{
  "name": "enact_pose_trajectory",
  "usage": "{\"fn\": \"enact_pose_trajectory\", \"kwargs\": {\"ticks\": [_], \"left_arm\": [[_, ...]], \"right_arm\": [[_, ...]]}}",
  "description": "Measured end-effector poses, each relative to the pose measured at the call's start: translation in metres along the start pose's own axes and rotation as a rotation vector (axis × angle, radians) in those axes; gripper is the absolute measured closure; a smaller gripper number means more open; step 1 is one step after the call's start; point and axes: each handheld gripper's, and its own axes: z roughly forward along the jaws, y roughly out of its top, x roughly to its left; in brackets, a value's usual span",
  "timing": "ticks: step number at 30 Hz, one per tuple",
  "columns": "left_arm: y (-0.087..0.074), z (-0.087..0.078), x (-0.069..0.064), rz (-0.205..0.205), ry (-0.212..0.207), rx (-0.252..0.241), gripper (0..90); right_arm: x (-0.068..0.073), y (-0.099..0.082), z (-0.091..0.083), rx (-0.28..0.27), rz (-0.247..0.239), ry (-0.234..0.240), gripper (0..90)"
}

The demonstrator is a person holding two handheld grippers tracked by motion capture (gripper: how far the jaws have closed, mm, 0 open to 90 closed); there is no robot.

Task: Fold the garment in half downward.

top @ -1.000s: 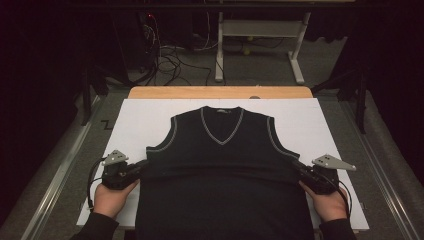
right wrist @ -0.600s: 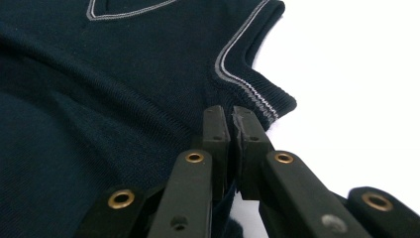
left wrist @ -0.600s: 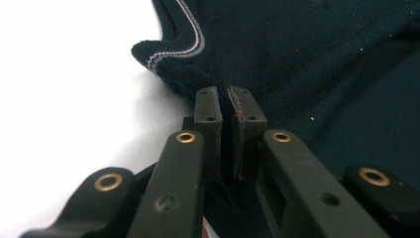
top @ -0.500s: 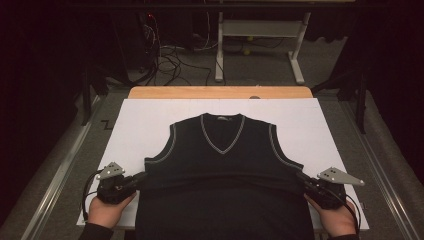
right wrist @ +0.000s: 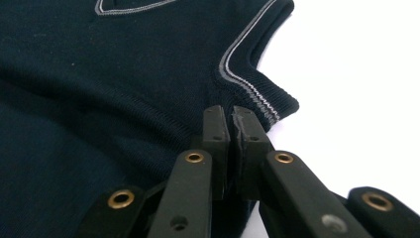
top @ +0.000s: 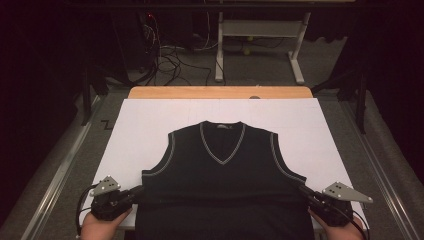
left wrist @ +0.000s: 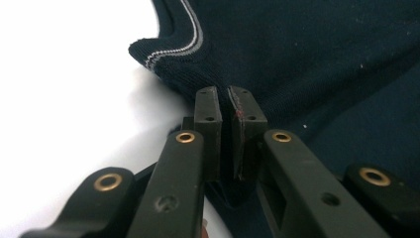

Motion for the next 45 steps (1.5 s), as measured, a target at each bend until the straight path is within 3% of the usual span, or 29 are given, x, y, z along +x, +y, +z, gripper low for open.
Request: {"fn": "enact_pose_trajectory", "kwargs": {"ticks": [9, 17, 26, 37, 45], "left_arm": [[-0.011, -0.008, -0.008, 0.016, -0.007, 0.017, 80.2], [-0.015, -0.011, -0.011, 0.018, -0.006, 0.017, 78.5], [-0.016, -0.016, -0.001, -0.016, 0.022, -0.075, 44.3], [-0.011, -0.008, 0.003, 0.021, 0.047, -0.115, 27.0], [0.0, 0.001, 0.01, 0.013, 0.07, -0.127, 12.0]], "right_arm": [[0.008, -0.015, -0.015, 0.012, -0.007, 0.014, 86.4], [0.009, -0.018, -0.017, 0.013, -0.004, 0.015, 84.3], [0.005, -0.016, -0.019, -0.041, 0.031, -0.002, 65.3], [-0.001, -0.013, -0.011, -0.087, 0.057, -0.016, 36.4], [-0.008, -0.006, -0.003, -0.12, 0.068, -0.022, 19.3]]}}
